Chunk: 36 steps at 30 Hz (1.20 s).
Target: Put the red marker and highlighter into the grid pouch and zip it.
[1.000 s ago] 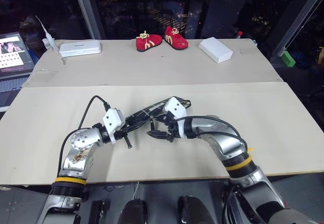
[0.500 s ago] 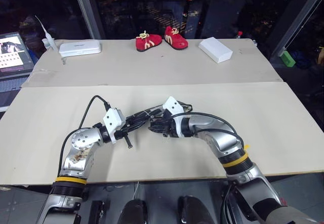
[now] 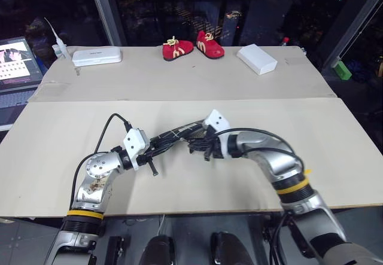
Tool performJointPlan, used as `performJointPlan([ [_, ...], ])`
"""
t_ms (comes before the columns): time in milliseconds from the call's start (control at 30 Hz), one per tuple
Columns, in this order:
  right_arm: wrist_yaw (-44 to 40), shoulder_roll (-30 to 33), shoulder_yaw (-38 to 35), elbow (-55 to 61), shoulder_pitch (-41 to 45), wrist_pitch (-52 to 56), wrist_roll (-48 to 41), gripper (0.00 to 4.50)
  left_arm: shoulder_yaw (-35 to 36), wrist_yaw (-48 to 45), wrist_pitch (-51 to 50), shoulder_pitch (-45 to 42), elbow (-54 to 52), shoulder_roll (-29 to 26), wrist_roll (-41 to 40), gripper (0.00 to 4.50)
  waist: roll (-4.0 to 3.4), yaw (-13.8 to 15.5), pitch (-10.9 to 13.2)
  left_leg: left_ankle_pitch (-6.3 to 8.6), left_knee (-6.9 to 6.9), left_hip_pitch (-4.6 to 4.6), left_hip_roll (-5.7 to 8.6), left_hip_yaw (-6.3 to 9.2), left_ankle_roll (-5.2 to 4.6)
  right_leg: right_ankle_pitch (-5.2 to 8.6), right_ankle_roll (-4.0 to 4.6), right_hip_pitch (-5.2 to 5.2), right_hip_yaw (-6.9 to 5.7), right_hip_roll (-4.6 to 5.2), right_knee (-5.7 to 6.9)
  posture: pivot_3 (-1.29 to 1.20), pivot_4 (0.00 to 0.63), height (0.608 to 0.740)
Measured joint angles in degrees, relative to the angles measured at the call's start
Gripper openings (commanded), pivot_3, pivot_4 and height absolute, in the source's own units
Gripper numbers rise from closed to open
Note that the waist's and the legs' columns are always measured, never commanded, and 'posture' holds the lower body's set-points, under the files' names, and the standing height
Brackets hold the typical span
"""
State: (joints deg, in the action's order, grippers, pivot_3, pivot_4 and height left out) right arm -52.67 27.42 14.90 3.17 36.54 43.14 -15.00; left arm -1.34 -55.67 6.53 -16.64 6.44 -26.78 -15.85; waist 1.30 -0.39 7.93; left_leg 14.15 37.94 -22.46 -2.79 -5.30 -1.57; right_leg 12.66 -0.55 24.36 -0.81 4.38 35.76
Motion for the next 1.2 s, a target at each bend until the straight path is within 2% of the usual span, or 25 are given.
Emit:
performJointPlan([
  [100,-2.99,8.50,-2.20,-0.86,-2.24,-2.20,0.45,0.05,0.04,-0.01,-0.46,0.73,-0.92,-0.10,0.00,0.00,0.01,0.23,0.00,0.01,0.00,0.01,0.03,-0.06,-0.02,0.01,-0.01,-0.01,0.05,0.02,-0.06,0.00,0.150,0.740],
  [200,-3.19,12.41,-4.83,-5.66,-1.94,-5.10,1.94,0.05,0.02,0.00,-0.62,1.02,-1.06,-0.09,0.00,0.00,0.02,-0.17,0.01,0.01,0.00,0.07,0.01,-0.07,-0.02,0.00,0.00,-0.02,0.10,-0.04,-0.01,0.00,0.150,0.740],
  [467,-2.39,10.41,-7.10,-11.16,-1.30,-8.20,1.68,0.05,-0.38,0.03,-0.73,0.85,-1.19,0.15,0.00,0.00,0.02,-0.51,0.01,0.01,-0.03,0.08,-0.02,-0.06,-0.02,0.00,0.00,0.00,0.14,-0.07,0.03,0.00,0.150,0.740],
  [500,-2.24,9.81,-7.11,-11.19,-1.35,-8.16,1.28,0.61,-0.37,0.05,-0.75,0.85,-1.18,0.15,0.00,0.00,0.02,-0.44,0.01,0.01,-0.03,0.07,-0.01,-0.07,-0.02,0.00,0.00,0.00,0.14,-0.04,0.03,0.00,0.150,0.740],
  [533,-2.26,9.38,-7.12,-11.18,-1.37,-8.10,1.07,0.74,-0.37,0.07,-0.77,0.85,-1.18,0.16,0.00,0.00,0.02,-0.40,0.01,0.01,-0.03,0.07,0.00,-0.06,-0.02,0.00,-0.01,-0.01,0.13,-0.04,0.01,0.00,0.150,0.740],
  [667,-3.60,8.66,-7.13,-9.04,-2.96,-6.77,-0.74,2.28,-0.39,0.29,-0.80,0.83,-1.19,0.37,0.00,0.00,0.02,-0.14,0.01,0.01,-0.03,0.04,0.00,-0.02,-0.02,0.00,-0.02,-0.02,0.08,-0.02,-0.02,0.00,0.150,0.740],
  [733,-4.74,8.80,-7.10,-7.36,-4.45,-5.81,-1.96,2.84,-0.40,0.47,-0.81,0.83,-1.18,0.61,0.00,0.00,0.02,0.04,0.01,0.01,-0.03,0.03,-0.01,-0.02,-0.02,0.00,-0.02,-0.01,0.07,-0.02,-0.02,0.00,0.150,0.740],
  [900,-7.88,13.04,-9.11,-7.33,-4.97,-2.80,-4.56,2.84,-0.79,0.34,-0.78,0.75,-1.08,1.08,0.00,0.00,0.02,0.26,0.01,0.01,-0.02,0.04,0.03,-0.03,-0.02,0.00,-0.02,-0.02,0.10,0.00,-0.02,0.00,0.150,0.740],
  [1033,-12.73,21.20,-15.22,-7.00,-7.50,-3.91,-6.95,2.84,-1.92,-1.47,0.55,-1.15,0.24,1.12,0.09,0.00,0.02,1.07,0.02,0.01,-0.02,0.00,0.05,-0.02,-0.02,0.01,-0.02,-0.02,0.05,-0.01,-0.09,0.00,0.150,0.740],
  [1133,-16.60,26.32,-22.15,-3.17,-13.36,-6.31,-9.67,2.84,-2.86,-3.80,3.81,-3.17,1.46,0.98,0.65,0.00,0.02,1.14,0.02,0.03,-0.02,-0.02,0.02,0.01,-0.04,0.01,-0.03,-0.06,0.02,-0.05,-0.17,0.00,0.150,0.740],
  [1200,-17.91,27.16,-25.53,0.77,-18.93,-6.94,-11.36,2.84,-3.89,-5.38,6.65,-4.40,2.59,1.04,1.25,0.00,0.03,1.05,0.02,0.03,-0.02,0.01,0.01,0.04,-0.04,0.01,-0.03,-0.09,0.05,-0.07,-0.16,0.00,0.150,0.740],
])
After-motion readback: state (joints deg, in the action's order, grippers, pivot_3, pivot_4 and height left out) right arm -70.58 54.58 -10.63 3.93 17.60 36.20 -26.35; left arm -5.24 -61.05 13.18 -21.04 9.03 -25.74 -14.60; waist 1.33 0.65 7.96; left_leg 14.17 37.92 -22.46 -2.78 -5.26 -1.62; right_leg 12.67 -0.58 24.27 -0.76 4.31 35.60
